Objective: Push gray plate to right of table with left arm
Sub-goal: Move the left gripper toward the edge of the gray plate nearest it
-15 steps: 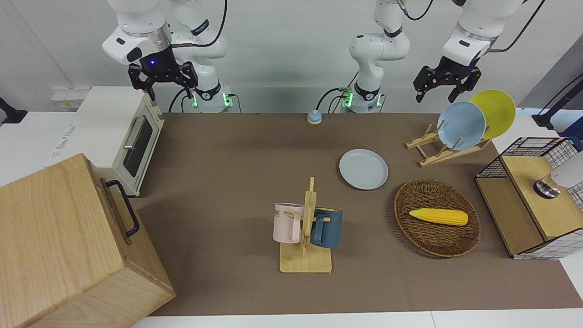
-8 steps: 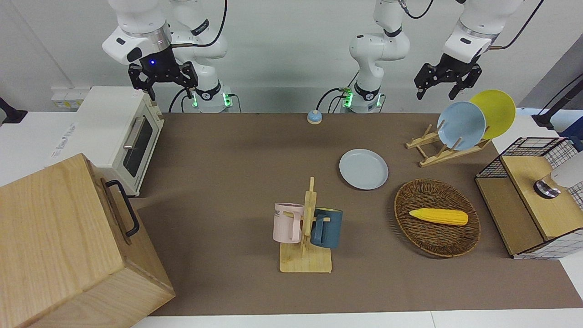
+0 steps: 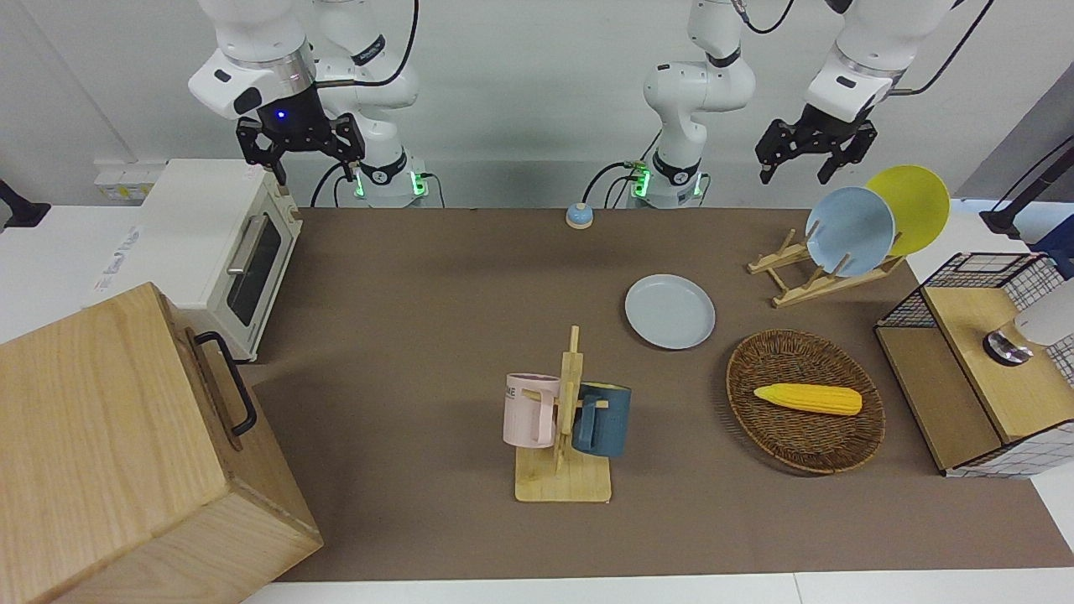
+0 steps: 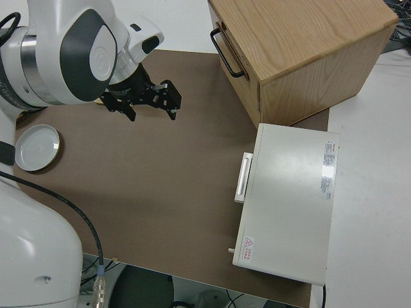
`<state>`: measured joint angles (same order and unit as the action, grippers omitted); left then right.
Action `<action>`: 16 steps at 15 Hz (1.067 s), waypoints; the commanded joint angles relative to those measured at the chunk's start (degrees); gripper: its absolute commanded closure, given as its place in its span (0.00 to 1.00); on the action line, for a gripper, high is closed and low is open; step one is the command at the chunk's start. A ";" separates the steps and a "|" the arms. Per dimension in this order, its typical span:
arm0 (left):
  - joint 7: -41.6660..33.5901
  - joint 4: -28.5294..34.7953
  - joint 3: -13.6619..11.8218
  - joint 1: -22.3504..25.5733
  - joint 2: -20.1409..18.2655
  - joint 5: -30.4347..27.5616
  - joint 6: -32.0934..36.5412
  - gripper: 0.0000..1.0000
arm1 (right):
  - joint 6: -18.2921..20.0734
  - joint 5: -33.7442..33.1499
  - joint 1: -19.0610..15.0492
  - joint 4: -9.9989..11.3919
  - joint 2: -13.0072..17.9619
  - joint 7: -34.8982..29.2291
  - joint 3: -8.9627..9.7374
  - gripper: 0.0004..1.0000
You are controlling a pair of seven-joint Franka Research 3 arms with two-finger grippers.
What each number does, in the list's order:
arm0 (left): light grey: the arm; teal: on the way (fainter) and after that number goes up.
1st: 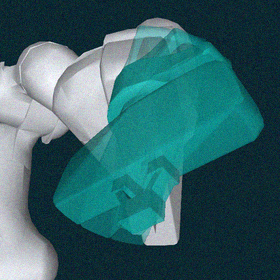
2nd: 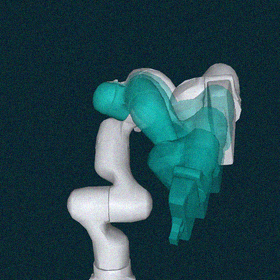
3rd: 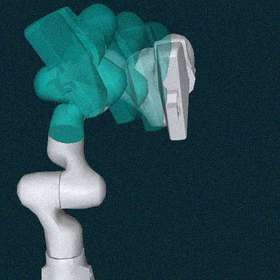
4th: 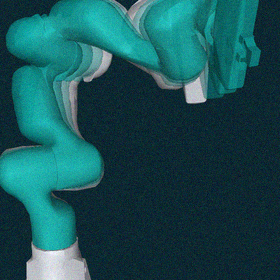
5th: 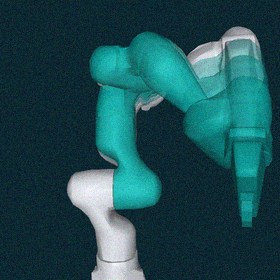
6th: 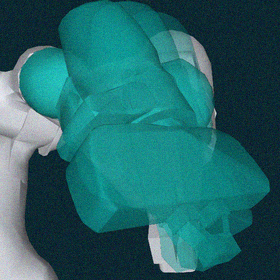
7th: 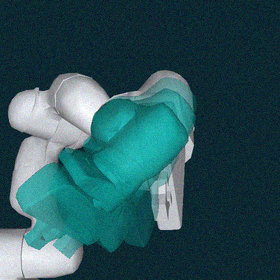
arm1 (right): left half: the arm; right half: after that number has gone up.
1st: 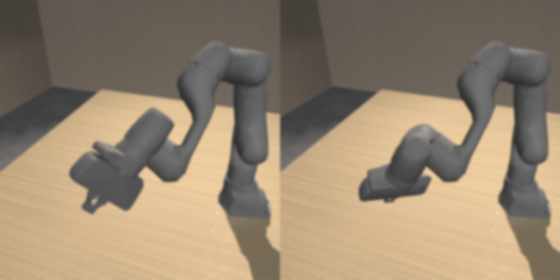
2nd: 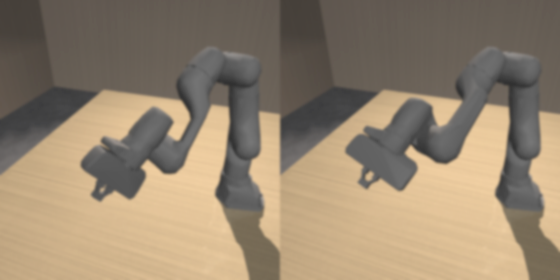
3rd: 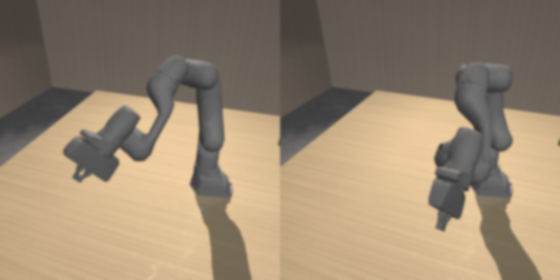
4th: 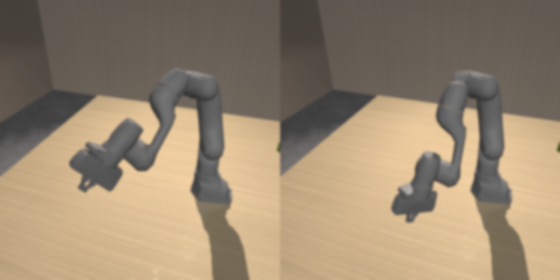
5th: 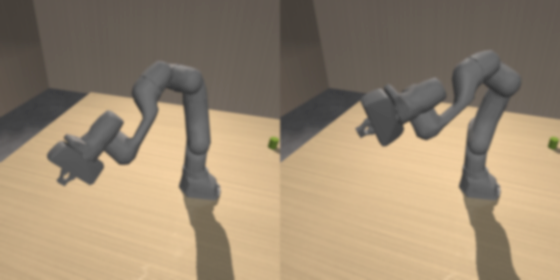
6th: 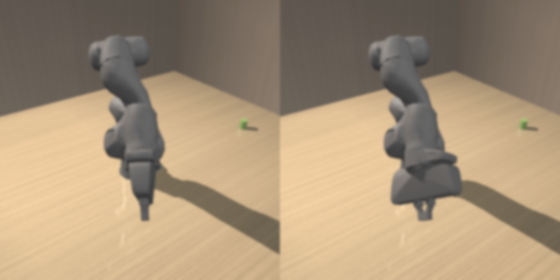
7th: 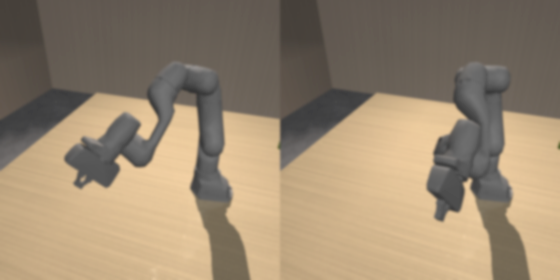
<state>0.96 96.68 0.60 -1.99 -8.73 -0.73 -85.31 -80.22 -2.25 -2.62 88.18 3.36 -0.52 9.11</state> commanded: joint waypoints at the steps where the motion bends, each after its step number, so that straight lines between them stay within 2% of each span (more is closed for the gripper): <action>1: 0.88 5.18 -0.51 -0.47 -2.52 -0.50 -4.43 0.00 | 0.68 -0.03 -0.46 0.23 0.60 0.43 0.30 0.00; 3: 1.93 7.89 -0.42 -0.65 -0.86 -0.50 -4.69 0.00 | 0.68 -0.03 -0.46 0.23 0.60 0.43 0.30 0.00; 6: 1.93 16.59 -1.21 0.14 0.20 -0.67 -14.77 0.00 | 0.68 0.05 -0.46 0.23 0.60 0.43 0.30 0.00; 11: 2.37 21.08 -1.74 -0.21 4.06 -4.00 -21.03 0.01 | 0.68 -0.03 -0.46 0.23 0.60 0.43 0.30 0.00; 16: 3.61 28.29 -1.39 -0.83 7.23 -5.41 -30.07 0.02 | 0.68 -0.03 -0.46 0.23 0.60 0.43 0.30 0.00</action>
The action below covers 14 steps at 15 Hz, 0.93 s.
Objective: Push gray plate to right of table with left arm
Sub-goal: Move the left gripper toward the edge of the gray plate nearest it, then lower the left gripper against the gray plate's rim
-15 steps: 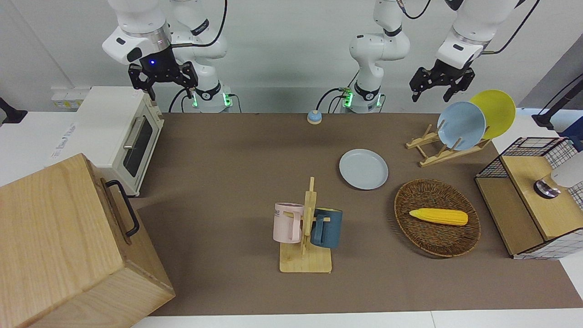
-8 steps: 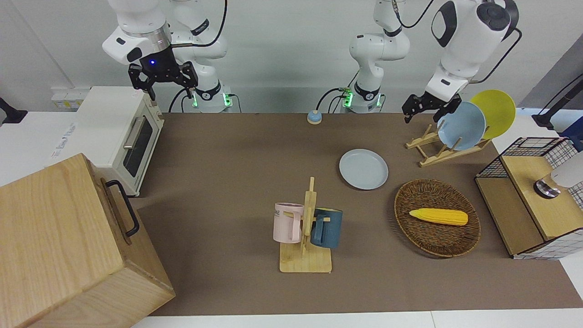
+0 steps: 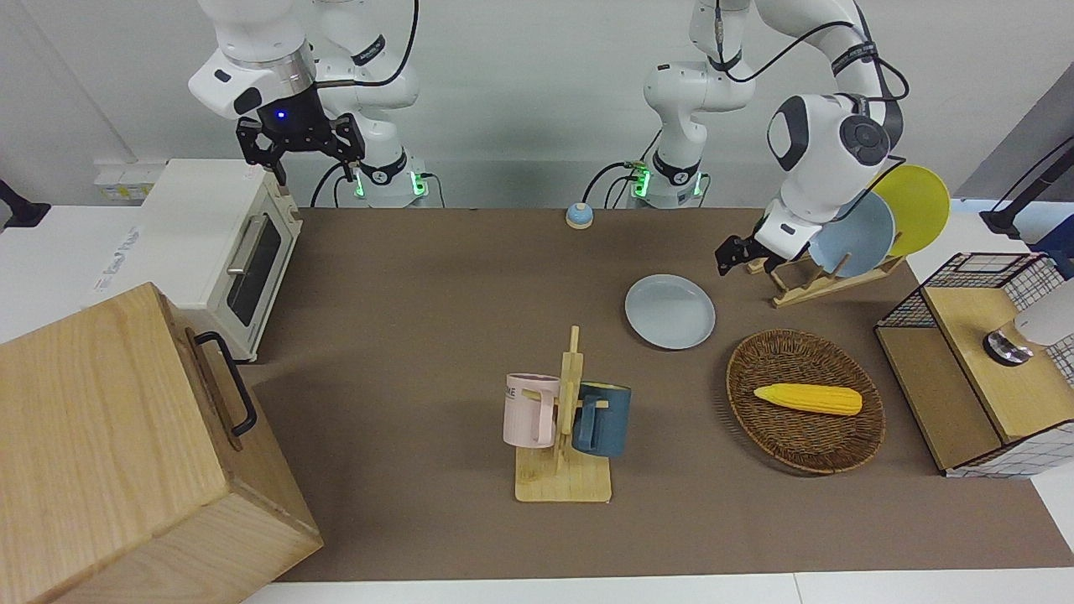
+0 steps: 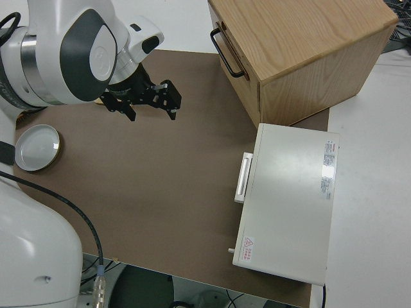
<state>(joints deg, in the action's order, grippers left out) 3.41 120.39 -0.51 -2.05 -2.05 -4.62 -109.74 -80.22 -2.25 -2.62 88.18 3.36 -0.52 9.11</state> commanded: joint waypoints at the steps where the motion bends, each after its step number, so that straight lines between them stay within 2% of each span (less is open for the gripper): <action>1: 1.07 5.20 -0.11 -0.85 1.69 -2.05 -7.05 0.02 | 0.68 -0.03 -0.46 0.23 0.60 0.43 0.30 0.00; 3: 1.16 5.73 0.33 -0.85 4.24 -2.14 -9.08 0.02 | 0.68 -0.03 -0.46 0.23 0.60 0.43 0.30 0.00; 10: 1.16 7.49 0.42 -0.94 6.18 -3.73 -11.29 0.21 | 0.68 0.05 -0.46 0.23 0.60 0.43 0.30 0.00; 14: 0.81 8.11 0.42 -0.94 7.32 -3.81 -12.34 0.24 | 0.68 0.05 -0.46 0.23 0.60 0.43 0.30 0.00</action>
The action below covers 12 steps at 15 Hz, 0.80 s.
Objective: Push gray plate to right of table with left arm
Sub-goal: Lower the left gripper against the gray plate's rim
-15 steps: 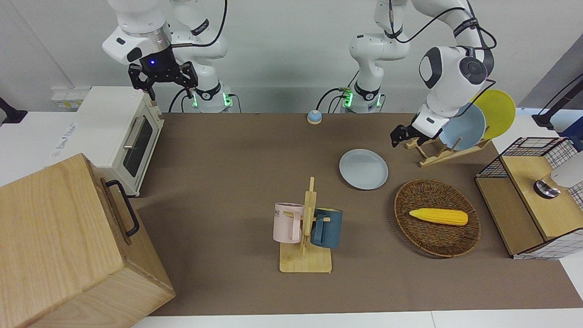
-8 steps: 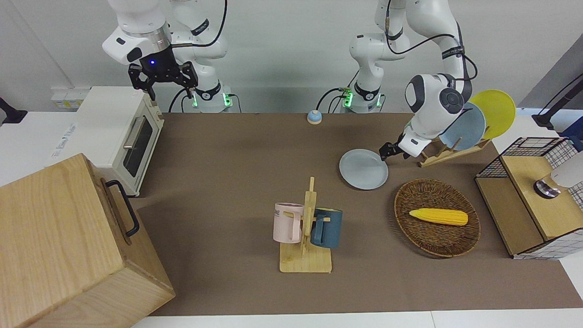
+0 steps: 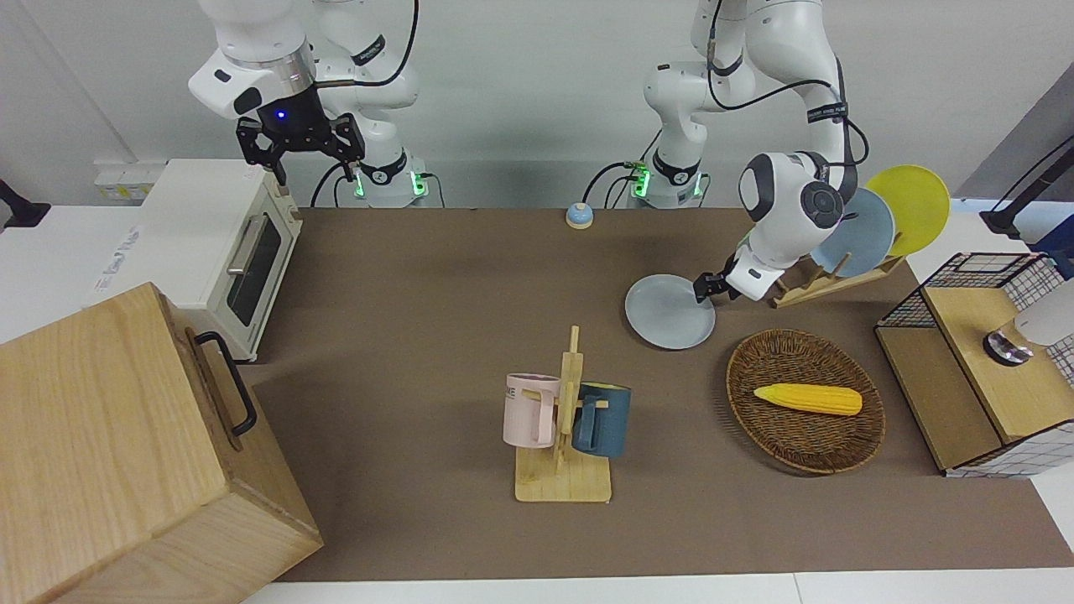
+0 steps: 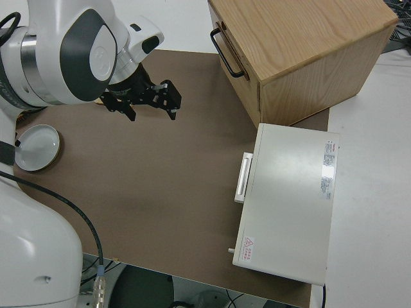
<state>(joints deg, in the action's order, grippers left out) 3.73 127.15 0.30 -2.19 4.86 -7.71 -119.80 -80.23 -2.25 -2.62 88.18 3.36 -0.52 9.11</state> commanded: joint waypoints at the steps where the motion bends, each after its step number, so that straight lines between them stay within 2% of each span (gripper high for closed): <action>1: 0.40 1.52 -0.22 -0.80 0.59 -0.73 -2.54 0.25 | 0.68 0.05 -0.46 0.23 0.60 0.43 0.30 0.00; 2: 0.40 1.61 -0.21 -0.80 1.12 -0.73 -2.81 0.26 | 0.68 0.05 -0.46 0.23 0.60 0.43 0.30 0.00; 3: 0.40 1.61 -0.21 -0.80 1.47 -0.81 -2.81 0.34 | 0.68 0.05 -0.46 0.23 0.60 0.43 0.30 0.00; 4: 0.40 1.61 -0.21 -0.80 1.47 -1.69 -2.81 0.54 | 0.68 0.05 -0.46 0.23 0.60 0.43 0.30 0.00; 5: 0.40 1.61 -0.21 -0.80 1.47 -2.39 -2.81 0.83 | 0.68 -0.03 -0.46 0.23 0.60 0.43 0.30 0.00; 6: 0.40 1.61 -0.21 -0.80 1.47 -2.40 -2.81 0.98 | 0.68 0.05 -0.46 0.23 0.60 0.43 0.30 0.00; 12: 0.40 1.52 0.14 -0.80 1.56 -2.57 -2.90 1.00 | 0.68 -0.03 -0.46 0.23 0.60 0.43 0.30 0.00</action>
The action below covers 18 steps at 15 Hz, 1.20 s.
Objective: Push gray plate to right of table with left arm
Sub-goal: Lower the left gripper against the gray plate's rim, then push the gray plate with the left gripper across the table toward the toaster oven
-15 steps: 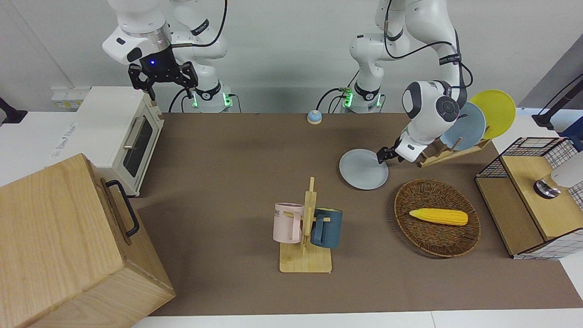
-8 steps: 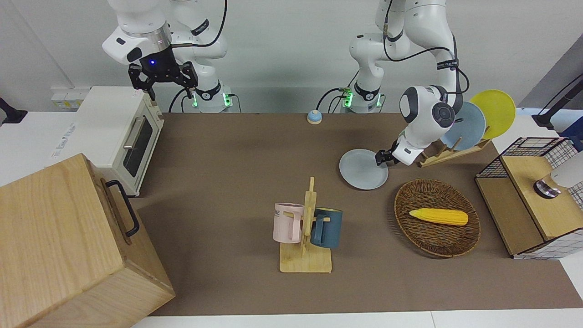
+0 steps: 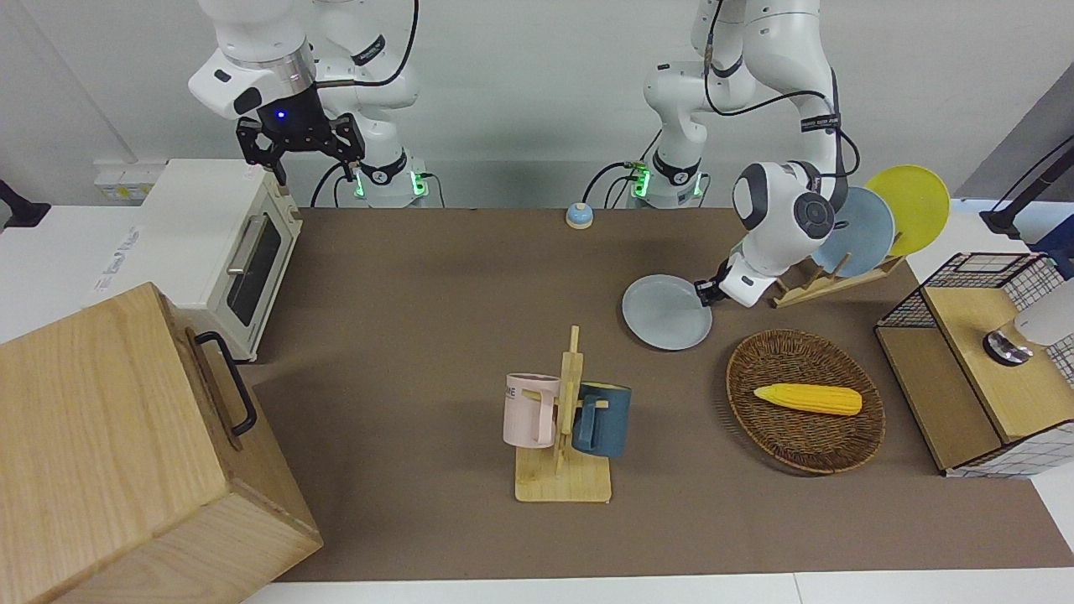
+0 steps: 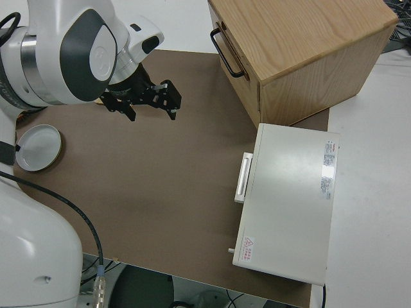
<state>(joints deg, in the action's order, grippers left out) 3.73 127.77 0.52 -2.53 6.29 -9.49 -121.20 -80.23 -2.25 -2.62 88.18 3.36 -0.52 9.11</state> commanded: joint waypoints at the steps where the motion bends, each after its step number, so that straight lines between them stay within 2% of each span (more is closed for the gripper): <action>1: 0.40 0.91 -0.08 -0.46 0.13 -0.79 -1.49 1.00 | 0.68 0.05 -0.46 0.23 0.60 0.43 0.30 0.00; 5: 1.01 0.91 2.81 -0.46 0.21 -2.27 -1.49 1.00 | 0.68 0.05 -0.46 0.23 0.60 0.43 0.30 0.00; 9: 1.10 0.82 4.57 -0.46 0.21 -5.52 -1.49 1.00 | 0.68 0.05 -0.46 0.23 0.60 0.43 0.30 0.00; 15: 11.37 0.38 13.26 -0.46 0.91 -7.73 -4.74 1.00 | 0.68 0.05 -0.46 0.23 0.60 0.43 0.30 0.00; 18: 15.33 0.29 17.48 -0.46 1.00 -10.71 -6.67 1.00 | 0.68 0.05 -0.46 0.23 0.60 0.43 0.30 0.00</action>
<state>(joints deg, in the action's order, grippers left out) 15.52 127.79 15.03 -2.73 6.79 -17.46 -125.17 -80.23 -2.25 -2.62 88.18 3.36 -0.52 9.11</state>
